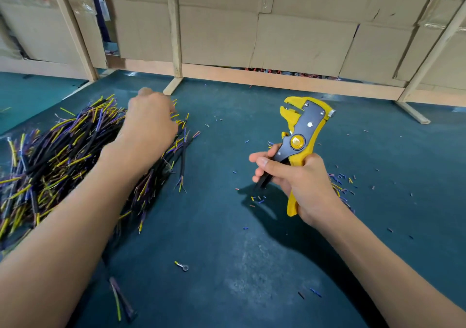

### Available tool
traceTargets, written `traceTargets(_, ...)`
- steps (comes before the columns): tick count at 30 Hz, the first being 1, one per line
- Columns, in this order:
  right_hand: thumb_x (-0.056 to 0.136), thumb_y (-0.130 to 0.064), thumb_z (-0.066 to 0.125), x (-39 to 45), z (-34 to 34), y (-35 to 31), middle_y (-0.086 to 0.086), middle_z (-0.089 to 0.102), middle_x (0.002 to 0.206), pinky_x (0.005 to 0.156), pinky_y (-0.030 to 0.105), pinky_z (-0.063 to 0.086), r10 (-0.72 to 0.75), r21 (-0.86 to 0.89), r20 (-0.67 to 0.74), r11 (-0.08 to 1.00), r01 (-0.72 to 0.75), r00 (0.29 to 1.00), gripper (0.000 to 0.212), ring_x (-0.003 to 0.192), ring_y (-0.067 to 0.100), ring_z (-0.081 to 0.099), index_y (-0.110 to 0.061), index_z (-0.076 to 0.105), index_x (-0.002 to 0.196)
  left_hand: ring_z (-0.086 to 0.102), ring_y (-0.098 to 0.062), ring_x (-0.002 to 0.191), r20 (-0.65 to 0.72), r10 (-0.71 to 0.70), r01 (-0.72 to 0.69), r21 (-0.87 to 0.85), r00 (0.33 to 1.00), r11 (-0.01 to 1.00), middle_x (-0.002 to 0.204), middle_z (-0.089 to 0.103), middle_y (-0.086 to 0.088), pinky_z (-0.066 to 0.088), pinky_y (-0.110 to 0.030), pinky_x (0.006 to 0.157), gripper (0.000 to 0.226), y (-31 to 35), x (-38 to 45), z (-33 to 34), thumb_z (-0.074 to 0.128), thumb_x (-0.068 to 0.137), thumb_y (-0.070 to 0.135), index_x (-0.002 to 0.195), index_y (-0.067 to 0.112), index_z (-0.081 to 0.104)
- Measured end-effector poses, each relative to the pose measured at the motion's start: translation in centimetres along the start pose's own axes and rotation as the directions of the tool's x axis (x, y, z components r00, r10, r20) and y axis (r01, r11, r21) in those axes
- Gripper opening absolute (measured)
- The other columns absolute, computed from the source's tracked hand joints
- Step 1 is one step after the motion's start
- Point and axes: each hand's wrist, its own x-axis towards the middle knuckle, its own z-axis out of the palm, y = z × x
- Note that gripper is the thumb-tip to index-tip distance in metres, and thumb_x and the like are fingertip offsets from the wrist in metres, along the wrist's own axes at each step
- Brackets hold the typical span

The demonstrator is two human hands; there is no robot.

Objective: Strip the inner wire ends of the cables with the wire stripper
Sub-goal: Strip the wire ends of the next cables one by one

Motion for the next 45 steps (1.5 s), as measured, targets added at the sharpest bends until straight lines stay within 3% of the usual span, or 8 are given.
traceTargets(9,0.073,-0.011,0.078,0.2,-0.3,0.2,0.036,0.068,0.096,0.081,0.055,0.058,-0.016,-0.048,-0.029,0.999,0.014,0.999,0.013,0.067,0.033,0.062,-0.011,0.065,0.074,0.046,-0.046,0.12,0.066,-0.208,0.175,0.335,0.976,0.926,0.124,0.053,-0.026,0.038,-0.053,0.099,0.036,-2.1,2.5,-1.2,0.061,0.091,0.021,0.125,0.01,0.063)
traceTargets(14,0.074,-0.011,0.078,0.3,-0.4,0.6,0.039,0.065,0.093,0.082,0.056,0.058,-0.01,-0.056,-0.042,0.998,0.007,0.999,0.017,0.066,0.032,0.062,-0.003,0.063,0.08,0.054,-0.035,0.112,0.312,-0.075,-0.071,0.43,0.947,0.9,0.106,0.061,-0.009,0.031,-0.044,0.096,0.033,3.5,0.0,2.3,0.055,0.092,0.051,0.088,0.018,0.054)
traceTargets(17,0.073,-0.011,0.078,0.3,-0.6,0.7,0.04,0.064,0.094,0.08,0.054,0.058,0.008,-0.024,-0.046,1.0,-0.009,0.999,0.026,0.067,0.033,0.062,0.005,0.061,0.084,0.053,-0.033,0.095,0.358,-0.171,-0.006,0.443,0.918,0.896,0.093,0.057,-0.003,0.022,-0.041,0.087,0.019,4.2,-0.9,3.7,0.055,0.09,0.022,0.075,0.016,0.044)
traceTargets(25,0.078,-0.005,0.075,0.4,-0.6,0.6,0.031,0.069,0.091,0.073,0.047,0.057,0.068,0.149,-0.018,0.987,-0.064,0.998,0.018,0.069,0.034,0.059,-0.004,0.059,0.084,0.06,-0.031,0.098,0.384,-0.009,0.036,-0.062,0.923,0.997,0.106,0.066,-0.01,0.048,-0.035,0.085,0.026,3.9,-0.9,2.0,0.056,0.089,0.013,0.114,0.014,0.062)
traceTargets(28,0.08,-0.01,0.073,0.6,-0.6,0.4,0.026,0.072,0.094,0.07,0.044,0.058,0.073,0.248,-0.03,0.967,-0.063,0.997,0.011,0.069,0.032,0.063,-0.004,0.064,0.083,0.06,-0.013,0.069,0.342,0.159,0.08,-0.589,0.926,0.804,0.079,0.063,0.0,0.058,-0.035,0.07,0.029,4.8,-2.8,2.3,0.052,0.092,0.012,0.109,0.025,0.071)
traceTargets(34,0.082,0.001,0.077,1.0,-1.2,0.5,0.024,0.073,0.094,0.073,0.042,0.06,0.043,0.209,-0.139,0.978,-0.013,0.989,0.016,0.075,0.03,0.069,-0.007,0.063,0.085,0.05,-0.011,0.07,-0.027,0.52,-0.463,-0.495,0.854,0.735,0.094,0.055,0.005,0.04,-0.023,0.073,0.037,5.3,-6.6,5.1,0.059,0.092,0.003,0.125,0.017,0.067)
traceTargets(41,0.083,0.012,0.071,1.3,-1.7,0.6,0.014,0.072,0.089,0.073,0.044,0.061,0.009,0.178,-0.22,0.984,0.031,0.975,0.022,0.078,0.027,0.068,-0.008,0.063,0.082,0.058,-0.012,0.063,-0.009,0.346,-0.237,-0.746,0.938,0.623,0.09,0.073,0.009,0.045,-0.018,0.061,0.026,6.3,-7.1,5.1,0.061,0.096,0.006,0.115,0.022,0.069)
traceTargets(45,0.086,0.01,0.07,1.3,-1.8,0.5,0.019,0.073,0.092,0.072,0.044,0.06,0.019,0.199,-0.168,0.98,0.016,0.986,0.018,0.073,0.028,0.068,-0.006,0.061,0.083,0.054,-0.011,0.068,0.277,0.281,0.269,-0.961,0.919,0.069,0.094,0.069,-0.006,0.037,-0.021,0.051,0.03,7.2,-7.0,4.3,0.049,0.099,-0.005,0.123,0.004,0.065)
